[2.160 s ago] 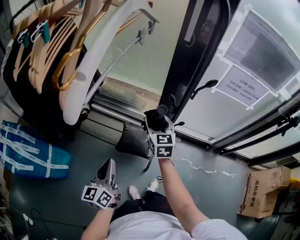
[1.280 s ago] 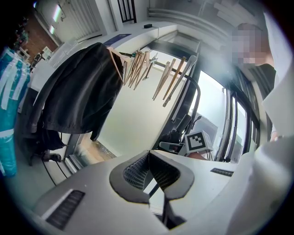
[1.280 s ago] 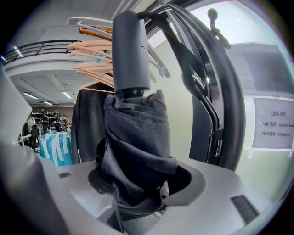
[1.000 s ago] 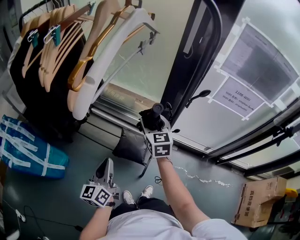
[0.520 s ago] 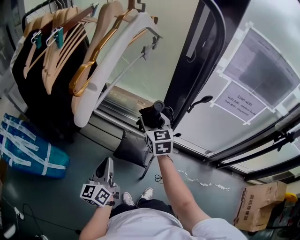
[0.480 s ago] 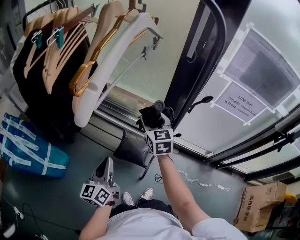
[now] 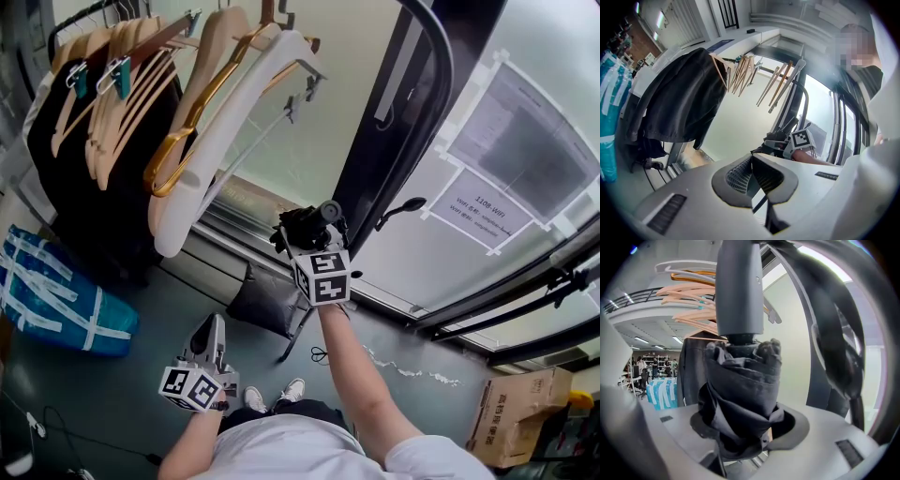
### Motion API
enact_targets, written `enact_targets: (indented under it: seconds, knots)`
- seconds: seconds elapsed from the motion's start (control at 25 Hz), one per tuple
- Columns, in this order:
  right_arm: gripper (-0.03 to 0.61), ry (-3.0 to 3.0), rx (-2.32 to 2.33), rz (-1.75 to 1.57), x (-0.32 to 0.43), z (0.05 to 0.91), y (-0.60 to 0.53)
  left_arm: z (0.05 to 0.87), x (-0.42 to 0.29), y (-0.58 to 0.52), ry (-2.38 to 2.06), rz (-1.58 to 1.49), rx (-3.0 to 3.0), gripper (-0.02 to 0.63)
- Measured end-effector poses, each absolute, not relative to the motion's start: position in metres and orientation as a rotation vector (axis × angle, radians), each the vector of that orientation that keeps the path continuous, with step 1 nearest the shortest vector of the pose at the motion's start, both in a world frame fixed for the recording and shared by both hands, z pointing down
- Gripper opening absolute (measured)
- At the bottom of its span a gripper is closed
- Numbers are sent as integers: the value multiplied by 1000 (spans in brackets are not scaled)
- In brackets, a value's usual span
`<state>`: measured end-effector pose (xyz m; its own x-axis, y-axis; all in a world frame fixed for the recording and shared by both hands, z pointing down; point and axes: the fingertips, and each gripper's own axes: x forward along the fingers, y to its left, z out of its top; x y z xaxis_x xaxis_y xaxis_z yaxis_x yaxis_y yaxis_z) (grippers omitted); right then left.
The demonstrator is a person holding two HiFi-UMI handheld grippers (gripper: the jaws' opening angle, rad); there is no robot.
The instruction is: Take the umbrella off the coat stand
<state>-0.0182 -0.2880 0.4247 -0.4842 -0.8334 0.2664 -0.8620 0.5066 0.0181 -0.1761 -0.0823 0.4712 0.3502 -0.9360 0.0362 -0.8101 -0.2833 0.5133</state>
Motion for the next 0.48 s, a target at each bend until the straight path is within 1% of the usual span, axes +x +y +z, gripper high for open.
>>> enact_targets:
  seconds: [0.32, 0.48]
  knots:
    - [256, -2506, 1330, 270, -36, 455, -289, 474, -175, -85, -1516, -361, 2161, 25]
    - [255, -2499, 1326, 270, -37, 457, -299, 476, -179, -85, -1529, -353, 2148, 25]
